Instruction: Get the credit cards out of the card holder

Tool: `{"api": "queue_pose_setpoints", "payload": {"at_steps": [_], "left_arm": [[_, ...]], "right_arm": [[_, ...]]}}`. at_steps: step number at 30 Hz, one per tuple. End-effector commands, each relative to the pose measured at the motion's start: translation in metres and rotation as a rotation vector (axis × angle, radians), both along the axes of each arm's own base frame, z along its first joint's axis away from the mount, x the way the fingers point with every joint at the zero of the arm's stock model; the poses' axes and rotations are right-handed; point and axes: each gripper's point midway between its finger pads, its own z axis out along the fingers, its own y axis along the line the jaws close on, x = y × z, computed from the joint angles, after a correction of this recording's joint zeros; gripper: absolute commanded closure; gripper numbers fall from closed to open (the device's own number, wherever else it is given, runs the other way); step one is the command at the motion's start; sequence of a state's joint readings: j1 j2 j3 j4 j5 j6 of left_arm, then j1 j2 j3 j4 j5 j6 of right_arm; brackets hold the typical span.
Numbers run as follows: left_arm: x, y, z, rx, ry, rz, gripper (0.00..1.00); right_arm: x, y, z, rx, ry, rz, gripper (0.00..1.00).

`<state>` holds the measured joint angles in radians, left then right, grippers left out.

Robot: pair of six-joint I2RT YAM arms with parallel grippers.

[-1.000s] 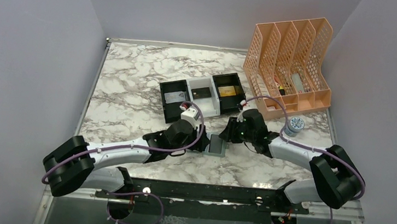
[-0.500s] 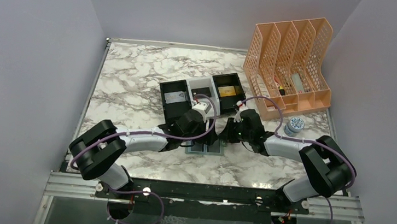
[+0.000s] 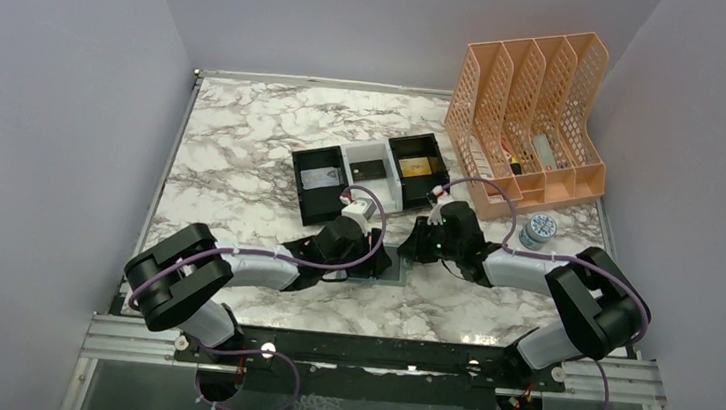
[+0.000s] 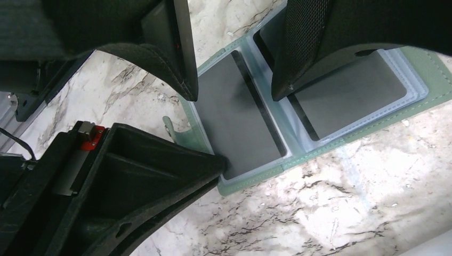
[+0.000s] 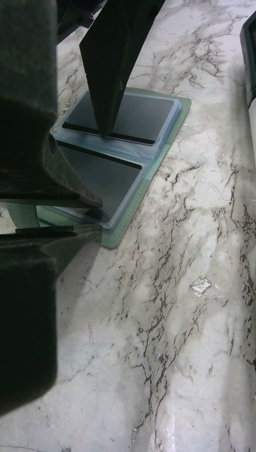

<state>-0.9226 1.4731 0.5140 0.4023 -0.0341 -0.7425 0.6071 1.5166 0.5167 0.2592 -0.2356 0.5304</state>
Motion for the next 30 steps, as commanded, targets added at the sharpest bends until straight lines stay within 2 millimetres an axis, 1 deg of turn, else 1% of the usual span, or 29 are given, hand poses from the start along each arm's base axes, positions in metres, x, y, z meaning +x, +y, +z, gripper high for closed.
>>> {"api": "queue_pose_setpoints", "payload": {"at_steps": [1,4,7,10,12,14,17,21,24,30], "left_arm": [[0.001,-0.009,0.003,-0.04,-0.012,-0.005,0.45],[0.003,-0.008,-0.003,-0.028,0.0,0.011,0.48],[0.005,-0.003,-0.011,-0.018,0.005,0.049,0.5],[0.006,0.007,-0.026,0.021,0.017,0.092,0.51],[0.006,0.011,-0.033,0.037,0.026,0.103,0.51],[0.005,0.008,-0.037,0.048,0.033,0.087,0.52],[0.004,0.001,-0.041,0.048,0.052,0.066,0.56],[0.002,-0.004,-0.04,0.034,0.06,0.055,0.59],[0.003,-0.007,-0.035,0.011,0.054,0.053,0.62],[0.003,-0.006,-0.024,-0.029,0.043,0.073,0.69]], "right_arm": [[-0.031,-0.007,-0.022,-0.024,0.115,0.039,0.81],[-0.032,-0.008,-0.023,-0.028,0.118,0.041,0.81],[-0.031,-0.007,-0.023,-0.026,0.118,0.041,0.81],[-0.031,-0.007,-0.025,-0.025,0.123,0.037,0.81],[-0.031,-0.007,-0.026,-0.026,0.128,0.035,0.81],[-0.032,-0.007,-0.026,-0.025,0.129,0.033,0.81],[-0.031,-0.008,-0.027,-0.028,0.13,0.033,0.81],[-0.031,-0.008,-0.026,-0.03,0.128,0.033,0.81],[-0.031,-0.008,-0.027,-0.033,0.13,0.031,0.81],[-0.03,-0.008,-0.028,-0.036,0.133,0.03,0.81]]}}
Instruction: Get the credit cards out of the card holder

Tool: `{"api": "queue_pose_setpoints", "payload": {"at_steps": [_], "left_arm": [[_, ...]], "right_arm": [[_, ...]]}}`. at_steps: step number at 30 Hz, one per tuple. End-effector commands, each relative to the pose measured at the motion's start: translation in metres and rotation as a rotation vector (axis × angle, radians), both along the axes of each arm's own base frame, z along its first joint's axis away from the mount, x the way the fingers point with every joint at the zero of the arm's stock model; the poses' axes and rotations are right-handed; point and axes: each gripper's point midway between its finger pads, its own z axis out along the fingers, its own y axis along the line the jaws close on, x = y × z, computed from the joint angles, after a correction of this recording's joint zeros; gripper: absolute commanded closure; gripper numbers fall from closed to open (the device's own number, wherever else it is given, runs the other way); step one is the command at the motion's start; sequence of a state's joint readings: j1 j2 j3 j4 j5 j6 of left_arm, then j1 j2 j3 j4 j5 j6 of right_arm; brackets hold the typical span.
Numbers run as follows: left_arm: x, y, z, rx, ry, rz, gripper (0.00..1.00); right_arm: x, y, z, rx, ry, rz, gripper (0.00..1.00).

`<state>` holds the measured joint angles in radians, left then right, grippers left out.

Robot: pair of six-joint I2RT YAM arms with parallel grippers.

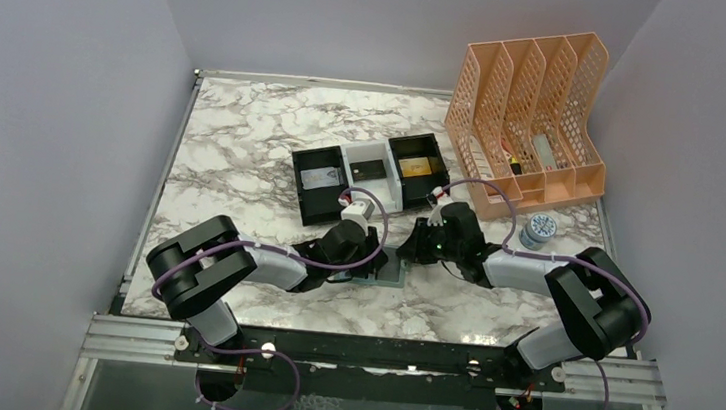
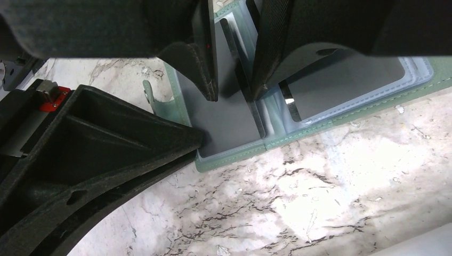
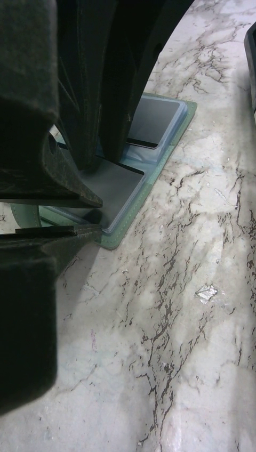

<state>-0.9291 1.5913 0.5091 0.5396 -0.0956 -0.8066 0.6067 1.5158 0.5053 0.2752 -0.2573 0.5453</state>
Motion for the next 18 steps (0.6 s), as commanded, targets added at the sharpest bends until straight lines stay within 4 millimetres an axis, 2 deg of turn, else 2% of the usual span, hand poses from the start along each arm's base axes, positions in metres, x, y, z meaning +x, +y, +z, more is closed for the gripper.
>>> {"api": "queue_pose_setpoints", "payload": {"at_steps": [1,10,18], "left_arm": [[-0.01,0.001,-0.005,-0.011,0.036,-0.006,0.7],[-0.014,-0.004,0.01,-0.089,0.035,-0.015,0.88],[-0.015,-0.003,0.017,-0.122,0.029,0.001,0.98]], "right_arm": [[-0.026,-0.01,-0.028,-0.058,0.12,0.023,0.81],[-0.028,-0.009,-0.026,-0.042,0.12,0.028,0.83],[-0.028,-0.009,-0.026,-0.043,0.12,0.026,0.84]]}}
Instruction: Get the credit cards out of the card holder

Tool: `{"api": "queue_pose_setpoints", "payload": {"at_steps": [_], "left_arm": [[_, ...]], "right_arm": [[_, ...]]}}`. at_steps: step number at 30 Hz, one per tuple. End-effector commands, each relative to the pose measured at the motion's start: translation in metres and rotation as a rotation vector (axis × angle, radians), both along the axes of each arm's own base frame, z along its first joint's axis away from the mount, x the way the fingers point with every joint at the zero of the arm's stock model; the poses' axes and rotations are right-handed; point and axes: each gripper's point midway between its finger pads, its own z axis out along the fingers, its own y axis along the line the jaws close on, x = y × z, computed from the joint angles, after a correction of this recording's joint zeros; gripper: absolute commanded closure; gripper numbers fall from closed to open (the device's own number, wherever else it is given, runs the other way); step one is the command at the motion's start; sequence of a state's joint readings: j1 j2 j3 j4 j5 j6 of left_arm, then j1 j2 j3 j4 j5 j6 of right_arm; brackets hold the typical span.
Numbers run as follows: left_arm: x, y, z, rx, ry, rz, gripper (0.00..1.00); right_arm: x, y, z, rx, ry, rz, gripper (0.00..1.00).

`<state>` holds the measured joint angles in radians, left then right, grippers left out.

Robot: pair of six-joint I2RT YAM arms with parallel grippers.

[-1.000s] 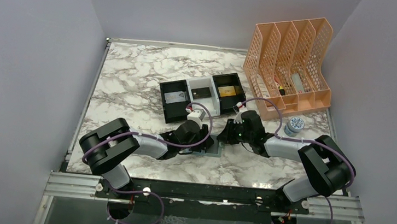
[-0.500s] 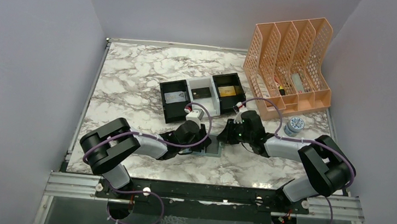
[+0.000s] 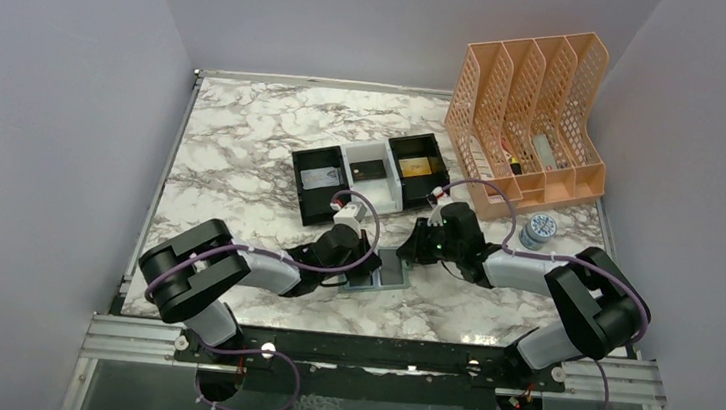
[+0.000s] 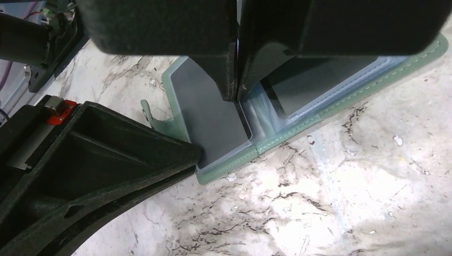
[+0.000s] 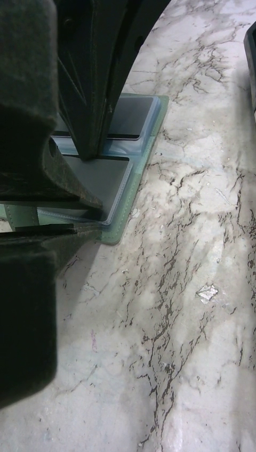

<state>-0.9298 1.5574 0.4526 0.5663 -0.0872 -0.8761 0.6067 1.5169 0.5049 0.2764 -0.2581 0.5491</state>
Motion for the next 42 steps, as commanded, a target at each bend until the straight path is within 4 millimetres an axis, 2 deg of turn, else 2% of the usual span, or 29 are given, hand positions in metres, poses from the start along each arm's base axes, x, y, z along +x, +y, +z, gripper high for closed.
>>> {"api": "queue_pose_setpoints", "payload": {"at_steps": [1,15,20,23,25,28,31,36,42], "left_arm": [[-0.005,-0.008,0.018,-0.076,-0.017,-0.023,1.0],[-0.004,0.0,0.02,-0.07,-0.038,0.0,0.99],[-0.007,-0.002,0.022,-0.069,-0.043,-0.034,0.82],[-0.01,-0.005,0.022,-0.074,-0.038,-0.054,0.77],[-0.012,-0.006,0.02,-0.073,-0.031,-0.064,0.74],[-0.015,-0.005,0.017,-0.069,-0.019,-0.074,0.72],[-0.018,-0.007,0.015,-0.068,-0.012,-0.095,0.71],[-0.022,-0.003,0.007,-0.05,0.001,-0.101,0.68],[-0.026,0.013,-0.007,-0.015,0.018,-0.058,0.64]], "right_arm": [[-0.028,-0.01,-0.025,-0.045,0.116,0.026,0.84],[-0.025,-0.021,0.008,-0.072,0.044,-0.003,0.82],[-0.031,-0.009,0.035,0.006,-0.011,0.086,0.72],[-0.041,0.001,0.041,0.056,0.009,0.156,0.71],[-0.044,0.004,0.037,0.069,0.027,0.179,0.71],[-0.046,0.002,0.019,0.041,0.079,0.17,0.72],[-0.048,-0.004,-0.003,-0.014,0.129,0.149,0.73],[-0.047,-0.016,-0.026,-0.088,0.177,0.089,0.8],[-0.05,-0.027,-0.035,-0.106,0.189,0.019,0.84]]}}
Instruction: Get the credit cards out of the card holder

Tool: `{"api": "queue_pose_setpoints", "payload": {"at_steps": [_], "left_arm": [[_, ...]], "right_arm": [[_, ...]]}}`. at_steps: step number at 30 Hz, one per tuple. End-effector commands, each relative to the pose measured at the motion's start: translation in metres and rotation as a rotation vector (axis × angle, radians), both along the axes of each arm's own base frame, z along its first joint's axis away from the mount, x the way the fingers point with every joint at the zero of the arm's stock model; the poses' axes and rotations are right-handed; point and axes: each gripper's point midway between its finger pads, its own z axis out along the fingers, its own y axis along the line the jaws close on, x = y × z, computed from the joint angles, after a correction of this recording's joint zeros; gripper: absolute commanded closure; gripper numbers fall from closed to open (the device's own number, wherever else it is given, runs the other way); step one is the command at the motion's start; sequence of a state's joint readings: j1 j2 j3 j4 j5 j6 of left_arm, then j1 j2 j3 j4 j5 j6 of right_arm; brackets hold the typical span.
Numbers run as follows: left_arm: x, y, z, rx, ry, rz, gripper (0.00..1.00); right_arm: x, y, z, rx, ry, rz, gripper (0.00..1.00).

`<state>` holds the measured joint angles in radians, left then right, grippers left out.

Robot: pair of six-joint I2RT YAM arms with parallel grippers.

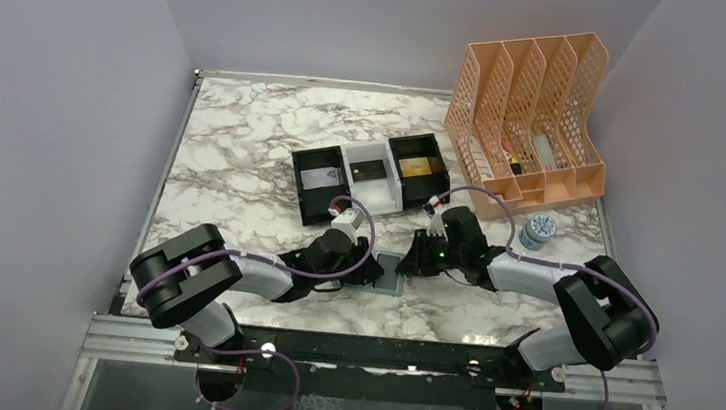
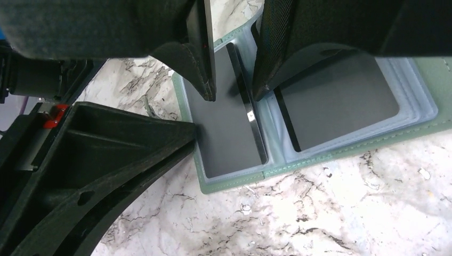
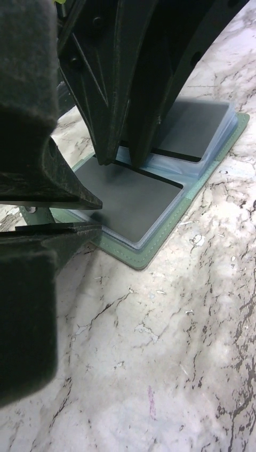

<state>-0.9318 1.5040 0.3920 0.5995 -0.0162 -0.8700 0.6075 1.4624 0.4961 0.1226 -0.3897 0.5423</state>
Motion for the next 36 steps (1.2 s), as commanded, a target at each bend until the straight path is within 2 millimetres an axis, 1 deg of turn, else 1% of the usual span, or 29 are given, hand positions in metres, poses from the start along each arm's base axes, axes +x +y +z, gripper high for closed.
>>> {"api": "queue_pose_setpoints", "payload": {"at_steps": [1,4,7,9,13,16,19,24,29,32,36], "left_arm": [[-0.007,0.013,-0.01,0.027,0.002,0.017,0.63],[-0.006,0.016,-0.006,0.031,-0.014,0.023,0.59],[-0.006,0.016,-0.004,0.037,-0.019,0.011,0.58],[-0.007,0.014,-0.011,0.06,-0.006,-0.006,0.58],[-0.017,0.014,-0.032,0.086,0.077,-0.01,0.59],[-0.021,0.017,-0.041,0.102,0.105,-0.002,0.59],[-0.02,0.015,-0.04,0.09,0.108,0.001,0.6],[-0.018,0.01,-0.032,0.04,0.11,0.021,0.65],[-0.016,0.006,-0.02,-0.037,0.1,0.047,0.71],[-0.016,0.001,-0.012,-0.075,0.097,0.038,0.77],[-0.017,-0.002,-0.008,-0.094,0.097,0.025,0.83]], "right_arm": [[-0.011,-0.027,-0.033,-0.122,0.05,-0.088,0.84],[-0.01,-0.029,-0.036,-0.129,0.055,-0.106,0.84],[-0.011,-0.027,-0.035,-0.124,0.058,-0.091,0.84],[-0.011,-0.026,-0.035,-0.122,0.057,-0.089,0.84],[-0.011,-0.026,-0.034,-0.118,0.052,-0.086,0.84],[-0.013,-0.025,-0.035,-0.115,0.061,-0.075,0.85],[-0.014,-0.024,-0.036,-0.115,0.066,-0.068,0.85],[-0.014,-0.024,-0.035,-0.11,0.061,-0.063,0.85],[-0.015,-0.023,-0.036,-0.106,0.063,-0.059,0.87],[-0.014,-0.023,-0.035,-0.107,0.062,-0.063,0.87],[-0.014,-0.024,-0.036,-0.112,0.064,-0.067,0.88]]}}
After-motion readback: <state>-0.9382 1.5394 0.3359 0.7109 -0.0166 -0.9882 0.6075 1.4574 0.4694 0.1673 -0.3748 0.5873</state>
